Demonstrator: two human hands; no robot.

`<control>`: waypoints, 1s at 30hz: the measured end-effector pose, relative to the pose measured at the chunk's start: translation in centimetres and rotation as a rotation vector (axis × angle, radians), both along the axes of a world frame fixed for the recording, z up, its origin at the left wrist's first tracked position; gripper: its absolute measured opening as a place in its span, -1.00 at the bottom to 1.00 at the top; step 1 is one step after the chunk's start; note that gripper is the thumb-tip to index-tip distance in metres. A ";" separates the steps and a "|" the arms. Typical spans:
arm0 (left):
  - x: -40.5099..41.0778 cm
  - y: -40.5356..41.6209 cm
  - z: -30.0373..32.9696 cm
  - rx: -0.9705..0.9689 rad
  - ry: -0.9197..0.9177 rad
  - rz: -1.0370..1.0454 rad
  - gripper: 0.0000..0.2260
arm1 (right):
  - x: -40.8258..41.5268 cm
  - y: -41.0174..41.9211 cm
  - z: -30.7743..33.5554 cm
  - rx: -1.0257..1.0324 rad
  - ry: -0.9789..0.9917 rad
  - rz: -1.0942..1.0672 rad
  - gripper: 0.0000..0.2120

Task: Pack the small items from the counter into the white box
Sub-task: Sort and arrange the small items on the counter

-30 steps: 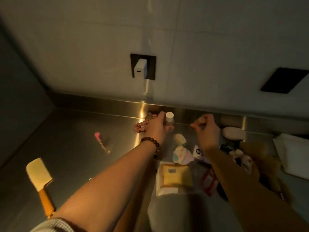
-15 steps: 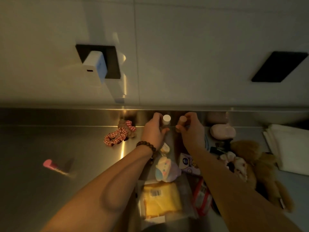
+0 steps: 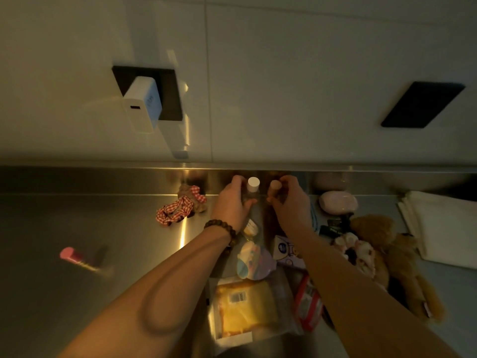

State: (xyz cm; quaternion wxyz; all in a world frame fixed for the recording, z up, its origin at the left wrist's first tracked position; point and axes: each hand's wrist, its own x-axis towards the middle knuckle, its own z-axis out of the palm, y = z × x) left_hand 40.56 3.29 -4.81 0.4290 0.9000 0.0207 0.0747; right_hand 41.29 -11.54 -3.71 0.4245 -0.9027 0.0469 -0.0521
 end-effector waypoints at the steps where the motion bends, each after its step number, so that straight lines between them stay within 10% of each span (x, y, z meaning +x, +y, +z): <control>1: -0.3 0.2 0.2 0.015 -0.012 0.008 -0.59 | -0.2 -0.1 0.2 0.011 -0.003 0.005 -0.58; 19: -16.9 15.1 7.9 0.300 -0.244 0.285 -0.51 | -13.1 12.7 6.0 -0.054 -0.221 0.424 -0.54; 30: -29.2 28.4 3.8 0.479 0.137 0.632 -0.28 | -15.9 26.0 4.1 0.011 0.006 0.708 -0.41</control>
